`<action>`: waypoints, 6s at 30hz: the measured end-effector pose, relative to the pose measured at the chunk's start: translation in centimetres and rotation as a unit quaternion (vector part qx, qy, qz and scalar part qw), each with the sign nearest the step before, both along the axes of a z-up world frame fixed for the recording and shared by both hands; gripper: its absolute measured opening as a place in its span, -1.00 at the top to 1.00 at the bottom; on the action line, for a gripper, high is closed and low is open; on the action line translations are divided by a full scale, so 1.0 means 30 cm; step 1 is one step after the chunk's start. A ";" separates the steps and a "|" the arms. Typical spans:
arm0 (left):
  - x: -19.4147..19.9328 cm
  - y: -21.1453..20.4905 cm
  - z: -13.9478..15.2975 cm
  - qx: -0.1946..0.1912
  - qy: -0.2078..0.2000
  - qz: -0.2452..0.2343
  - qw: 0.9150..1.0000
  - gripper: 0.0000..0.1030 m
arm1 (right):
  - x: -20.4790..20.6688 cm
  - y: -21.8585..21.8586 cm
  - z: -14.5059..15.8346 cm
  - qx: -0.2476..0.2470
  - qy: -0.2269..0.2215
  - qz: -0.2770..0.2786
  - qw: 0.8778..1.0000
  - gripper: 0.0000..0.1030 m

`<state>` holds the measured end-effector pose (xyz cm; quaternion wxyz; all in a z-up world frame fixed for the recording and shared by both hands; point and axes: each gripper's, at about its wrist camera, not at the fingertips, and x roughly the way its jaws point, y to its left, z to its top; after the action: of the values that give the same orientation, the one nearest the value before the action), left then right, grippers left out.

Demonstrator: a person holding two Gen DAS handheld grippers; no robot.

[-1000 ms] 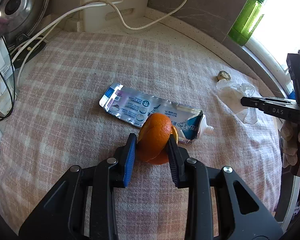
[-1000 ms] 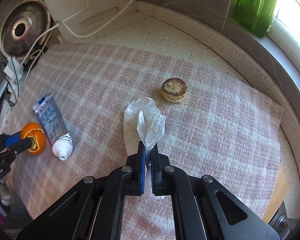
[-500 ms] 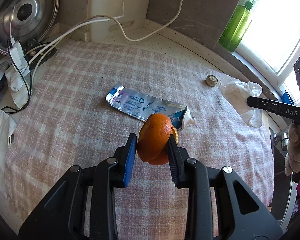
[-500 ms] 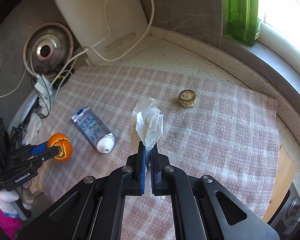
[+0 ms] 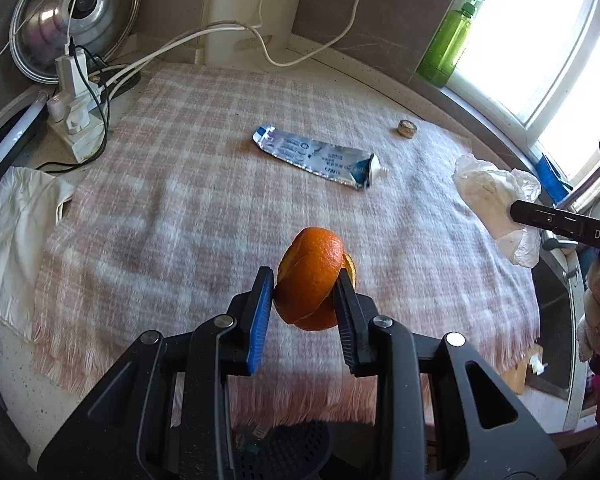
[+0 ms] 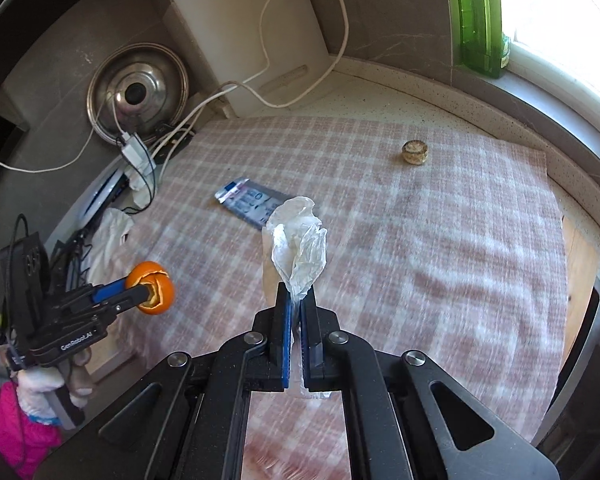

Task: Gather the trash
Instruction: 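Carry the orange peel and tissue down over the blue wastebasket, then open both grippers to drop the peel and tissue into the basket, then raise both grippers back over the cloth toward the toothpaste tube, then grasp the toothpaste tube cap end with the left gripper while the right gripper grasps the round lid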

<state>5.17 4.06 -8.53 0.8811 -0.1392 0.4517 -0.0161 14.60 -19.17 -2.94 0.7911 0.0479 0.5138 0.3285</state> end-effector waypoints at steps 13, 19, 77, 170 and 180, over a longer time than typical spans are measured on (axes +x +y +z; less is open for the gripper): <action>-0.284 0.038 -0.064 -0.005 0.011 -0.022 1.000 0.42 | -0.364 0.069 -0.023 0.005 0.032 -0.017 0.999 0.95; -0.385 0.065 -0.111 -0.016 0.023 -0.012 1.000 0.42 | -0.483 0.114 -0.054 0.005 0.051 -0.010 0.999 0.95; -0.556 -0.036 -0.746 -0.018 0.208 -0.014 0.978 0.42 | -0.801 0.347 -0.642 -0.123 0.150 0.088 0.977 0.95; 0.637 -0.391 -0.138 0.140 0.071 -0.046 0.986 -0.28 | 0.646 -0.055 -0.254 -0.053 0.029 -0.057 0.997 0.11; 0.710 -0.385 -0.175 0.163 0.078 -0.029 0.983 -0.28 | 0.766 0.030 -0.333 -0.080 0.019 -0.031 0.996 0.11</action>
<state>26.48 -7.50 -13.77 0.8533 0.0185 0.5193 0.0434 37.59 -18.27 -12.94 0.7925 0.0063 0.5515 0.2602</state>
